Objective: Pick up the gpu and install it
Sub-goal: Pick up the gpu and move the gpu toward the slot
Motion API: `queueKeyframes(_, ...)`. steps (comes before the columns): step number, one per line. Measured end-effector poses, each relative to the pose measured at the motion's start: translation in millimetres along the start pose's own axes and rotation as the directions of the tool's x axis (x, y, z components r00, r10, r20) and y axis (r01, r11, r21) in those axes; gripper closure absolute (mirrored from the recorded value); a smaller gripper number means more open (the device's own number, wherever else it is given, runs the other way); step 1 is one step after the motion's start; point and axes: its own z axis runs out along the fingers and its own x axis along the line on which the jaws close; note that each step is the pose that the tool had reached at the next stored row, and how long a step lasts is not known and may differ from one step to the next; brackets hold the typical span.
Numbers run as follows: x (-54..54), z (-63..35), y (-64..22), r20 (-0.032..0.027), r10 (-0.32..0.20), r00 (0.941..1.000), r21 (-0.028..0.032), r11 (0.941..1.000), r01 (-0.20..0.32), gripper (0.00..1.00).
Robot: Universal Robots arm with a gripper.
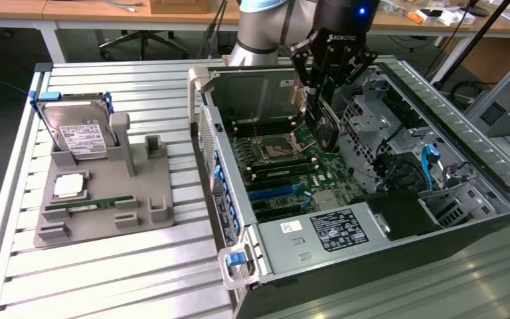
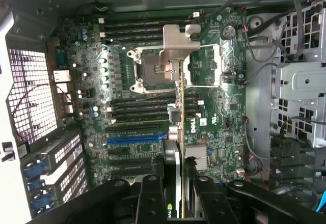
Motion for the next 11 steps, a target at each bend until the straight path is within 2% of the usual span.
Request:
queueKeyframes(1,-0.1,0.0,0.0,-0.0010,0.000,1.0000,-0.0141,0.9999,0.000,0.73)
queueKeyframes(2,-0.1,0.0,0.0,-0.0018,0.001,1.0000,-0.0242,0.9997,-0.001,0.73)
queueKeyframes(4,-0.2,0.0,-0.1,-0.0030,0.001,1.0000,-0.0408,0.9992,-0.001,0.73)
queueKeyframes(6,-0.2,0.1,-0.3,-0.0036,0.001,1.0000,-0.0492,0.9988,-0.002,0.73)
queueKeyframes(11,-0.7,0.6,-0.4,-0.0041,0.001,1.0000,-0.0560,0.9984,-0.002,0.73)
